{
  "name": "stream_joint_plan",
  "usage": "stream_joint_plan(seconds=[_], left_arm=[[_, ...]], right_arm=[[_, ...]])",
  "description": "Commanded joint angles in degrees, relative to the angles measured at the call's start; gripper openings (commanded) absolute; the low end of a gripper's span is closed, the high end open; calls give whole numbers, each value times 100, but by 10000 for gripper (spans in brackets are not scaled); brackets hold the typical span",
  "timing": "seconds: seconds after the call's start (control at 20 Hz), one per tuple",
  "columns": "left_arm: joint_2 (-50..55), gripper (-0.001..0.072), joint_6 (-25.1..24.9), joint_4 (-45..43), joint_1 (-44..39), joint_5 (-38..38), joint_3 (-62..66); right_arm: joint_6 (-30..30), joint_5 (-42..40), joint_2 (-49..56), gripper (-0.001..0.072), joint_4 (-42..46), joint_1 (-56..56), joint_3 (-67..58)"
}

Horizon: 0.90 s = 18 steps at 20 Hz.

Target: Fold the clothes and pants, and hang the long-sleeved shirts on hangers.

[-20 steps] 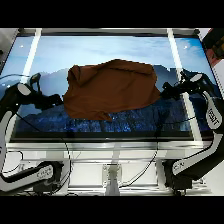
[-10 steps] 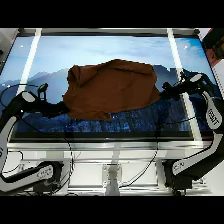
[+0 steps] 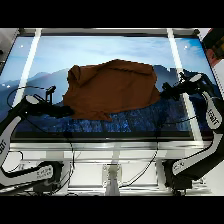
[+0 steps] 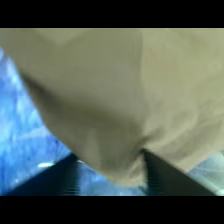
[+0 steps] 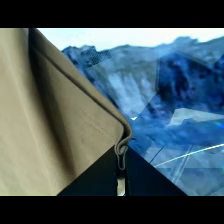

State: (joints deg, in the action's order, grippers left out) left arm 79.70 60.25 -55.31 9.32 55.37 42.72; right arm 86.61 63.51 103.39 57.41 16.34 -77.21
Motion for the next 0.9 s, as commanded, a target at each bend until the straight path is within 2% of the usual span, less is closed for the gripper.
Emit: stream_joint_plan(seconds=[0.0,0.3,0.35,0.4,0.45,0.65,0.85], left_arm=[[179,344,-680,448,-4,39,-17],[175,335,-1440,457,81,531,-13],[173,301,-1550,461,81,599,-11],[168,114,-1574,459,81,590,-11],[149,15,-1580,463,90,531,-11],[13,11,-1574,568,92,402,275],[-588,12,-1578,1298,92,402,988]], right_arm=[[0,76,-4,15,-39,-2,0],[-31,199,-7,15,-48,-2,0],[-42,216,-20,15,-61,-2,0],[-166,219,-61,15,-105,-2,-2],[-431,216,-142,15,-208,-2,-4],[-1331,170,-765,15,-614,-2,-17],[-2164,140,-1810,15,-1165,-2,-17]])
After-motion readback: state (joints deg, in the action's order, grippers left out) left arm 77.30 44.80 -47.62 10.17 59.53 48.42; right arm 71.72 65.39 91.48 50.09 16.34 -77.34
